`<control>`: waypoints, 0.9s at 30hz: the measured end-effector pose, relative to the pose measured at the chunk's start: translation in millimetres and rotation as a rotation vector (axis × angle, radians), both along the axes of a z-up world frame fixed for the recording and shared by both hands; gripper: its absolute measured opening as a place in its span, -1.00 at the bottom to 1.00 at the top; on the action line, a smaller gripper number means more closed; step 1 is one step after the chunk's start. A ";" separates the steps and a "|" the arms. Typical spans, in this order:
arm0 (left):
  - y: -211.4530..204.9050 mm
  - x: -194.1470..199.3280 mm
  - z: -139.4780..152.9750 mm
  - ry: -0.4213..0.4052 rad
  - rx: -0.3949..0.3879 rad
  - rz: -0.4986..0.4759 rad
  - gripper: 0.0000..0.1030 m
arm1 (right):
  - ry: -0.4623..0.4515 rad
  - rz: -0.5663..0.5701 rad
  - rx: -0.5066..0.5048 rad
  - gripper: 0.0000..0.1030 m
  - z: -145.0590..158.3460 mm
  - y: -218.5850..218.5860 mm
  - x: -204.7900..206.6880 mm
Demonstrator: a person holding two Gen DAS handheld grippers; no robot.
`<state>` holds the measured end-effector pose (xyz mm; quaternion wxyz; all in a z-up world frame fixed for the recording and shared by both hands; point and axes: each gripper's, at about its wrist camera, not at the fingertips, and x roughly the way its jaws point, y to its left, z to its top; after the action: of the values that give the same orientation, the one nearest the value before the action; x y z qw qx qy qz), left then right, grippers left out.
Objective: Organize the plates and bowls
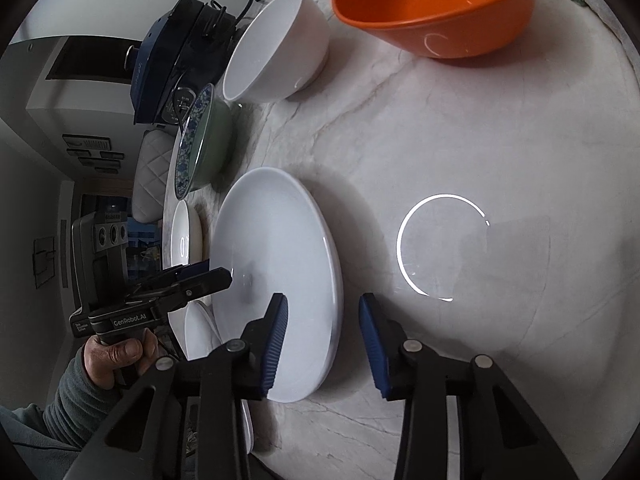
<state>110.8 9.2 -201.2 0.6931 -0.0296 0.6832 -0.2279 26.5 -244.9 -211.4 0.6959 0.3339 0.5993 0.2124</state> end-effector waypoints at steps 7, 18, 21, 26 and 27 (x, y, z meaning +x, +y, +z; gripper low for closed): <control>4.9 -2.3 -2.1 0.010 -0.023 -0.002 -0.53 | 0.018 0.012 0.007 -0.32 -2.1 5.5 2.7; 17.4 0.0 -4.4 0.021 -0.025 0.042 -0.85 | 0.051 -0.007 0.000 -0.71 -6.4 3.8 2.8; 20.1 -1.7 -5.1 0.026 -0.039 0.042 -0.85 | 0.066 -0.019 -0.018 -0.85 -9.7 1.2 2.6; 20.5 -0.8 -4.6 0.024 -0.042 0.048 -0.86 | 0.066 -0.011 -0.030 -0.85 -8.9 1.2 2.8; 19.4 -0.2 -4.5 0.023 -0.039 0.044 -0.86 | 0.067 -0.011 -0.032 -0.85 -8.8 1.0 2.8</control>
<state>110.6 28.6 -205.8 0.6893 -0.0611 0.6857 -0.2255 29.3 -243.9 -220.2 0.6819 0.3330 0.6236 0.1879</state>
